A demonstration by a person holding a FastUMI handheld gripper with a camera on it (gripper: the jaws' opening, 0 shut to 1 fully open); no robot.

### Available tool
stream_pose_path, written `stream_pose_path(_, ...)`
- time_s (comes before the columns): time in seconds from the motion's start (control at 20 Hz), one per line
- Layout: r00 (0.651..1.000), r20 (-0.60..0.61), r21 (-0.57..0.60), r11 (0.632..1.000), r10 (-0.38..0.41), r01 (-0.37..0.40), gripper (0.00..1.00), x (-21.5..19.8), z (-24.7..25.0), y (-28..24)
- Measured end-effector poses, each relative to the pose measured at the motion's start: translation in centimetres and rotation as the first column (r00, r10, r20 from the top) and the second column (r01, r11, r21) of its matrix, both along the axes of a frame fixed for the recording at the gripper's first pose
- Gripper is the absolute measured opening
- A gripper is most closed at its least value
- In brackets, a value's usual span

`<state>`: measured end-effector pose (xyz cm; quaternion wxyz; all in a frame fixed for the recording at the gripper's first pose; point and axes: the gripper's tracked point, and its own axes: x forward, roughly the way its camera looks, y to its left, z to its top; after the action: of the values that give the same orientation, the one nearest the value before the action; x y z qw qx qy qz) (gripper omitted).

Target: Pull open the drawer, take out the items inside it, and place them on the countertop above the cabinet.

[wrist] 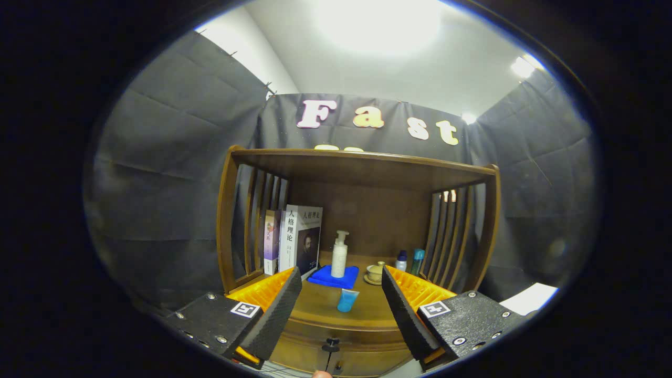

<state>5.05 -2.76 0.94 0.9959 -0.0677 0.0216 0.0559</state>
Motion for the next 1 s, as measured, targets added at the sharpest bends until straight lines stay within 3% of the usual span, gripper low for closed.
stream_pose_path(0.25, 0.999, -0.035, 0.093, 0.996, -0.003, 0.006, 0.95, -1.8, -0.5, -1.6)
stream_pose_path(0.65, 0.997, 0.06, -0.018, 0.998, -0.052, 0.053, 0.95, -3.9, 4.3, -3.9)
stream_pose_path(1.0, 0.996, 0.071, -0.093, 0.994, -0.058, 0.065, 0.95, -4.3, 4.6, -4.0)
